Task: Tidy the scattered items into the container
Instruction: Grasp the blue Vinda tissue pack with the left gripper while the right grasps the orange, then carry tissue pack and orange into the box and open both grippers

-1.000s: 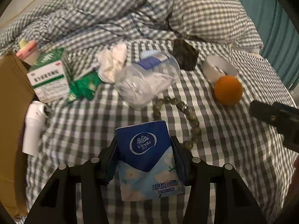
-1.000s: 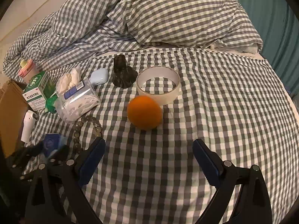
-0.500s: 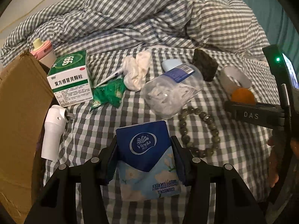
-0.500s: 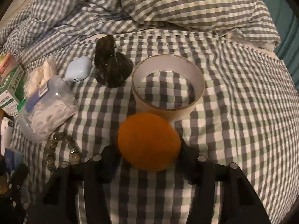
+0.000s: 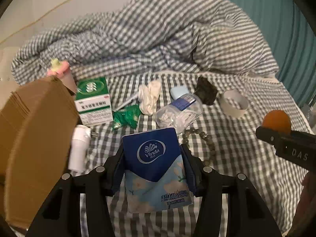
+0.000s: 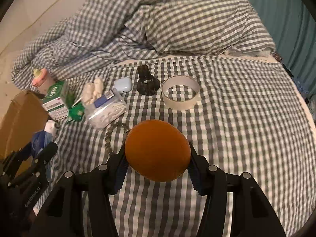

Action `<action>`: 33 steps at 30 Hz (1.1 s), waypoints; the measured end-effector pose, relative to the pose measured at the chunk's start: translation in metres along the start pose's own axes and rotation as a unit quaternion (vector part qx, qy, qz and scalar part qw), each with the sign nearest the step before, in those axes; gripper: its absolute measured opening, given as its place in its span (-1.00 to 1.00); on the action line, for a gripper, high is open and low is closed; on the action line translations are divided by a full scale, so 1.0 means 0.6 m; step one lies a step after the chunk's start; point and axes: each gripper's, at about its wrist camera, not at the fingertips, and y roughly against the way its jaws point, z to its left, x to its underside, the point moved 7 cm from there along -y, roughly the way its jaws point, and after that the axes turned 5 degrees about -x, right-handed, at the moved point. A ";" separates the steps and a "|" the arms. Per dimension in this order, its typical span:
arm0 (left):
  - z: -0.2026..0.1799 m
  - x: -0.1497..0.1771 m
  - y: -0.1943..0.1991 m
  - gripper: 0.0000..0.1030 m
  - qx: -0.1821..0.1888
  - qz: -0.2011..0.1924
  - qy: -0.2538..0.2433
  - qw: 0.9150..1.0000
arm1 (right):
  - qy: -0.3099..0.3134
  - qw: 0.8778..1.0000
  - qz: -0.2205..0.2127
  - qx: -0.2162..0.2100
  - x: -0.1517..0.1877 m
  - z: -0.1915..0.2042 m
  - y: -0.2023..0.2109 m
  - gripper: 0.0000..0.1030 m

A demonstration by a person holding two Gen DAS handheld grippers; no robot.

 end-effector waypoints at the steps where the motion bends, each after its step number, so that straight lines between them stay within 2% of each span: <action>1: 0.001 0.000 0.012 0.04 -0.001 -0.005 0.000 1.000 | 0.001 1.000 -0.002 0.002 0.005 0.004 0.011 0.04; 10: 0.026 0.024 0.125 0.04 0.003 -0.035 0.007 0.999 | 0.005 0.999 -0.036 0.000 0.040 0.028 0.124 0.05; 17: 0.083 0.043 0.172 0.05 0.000 -0.045 0.024 0.999 | 0.033 0.998 -0.052 -0.003 0.050 0.104 0.167 0.05; 21: 0.152 0.046 0.186 0.05 -0.018 -0.042 0.034 0.998 | 0.055 0.997 -0.053 -0.017 0.039 0.182 0.166 0.05; 25: 0.243 0.033 0.201 0.05 -0.043 -0.045 0.057 0.996 | 0.088 0.993 -0.053 -0.051 0.014 0.284 0.156 0.05; 30: 0.358 0.015 0.197 0.05 -0.089 -0.039 0.089 0.991 | 0.143 0.982 -0.062 -0.103 -0.028 0.439 0.138 0.05; 33: 0.420 0.015 0.173 0.05 -0.108 -0.029 0.107 0.988 | 0.173 0.975 -0.052 -0.129 -0.044 0.529 0.107 0.05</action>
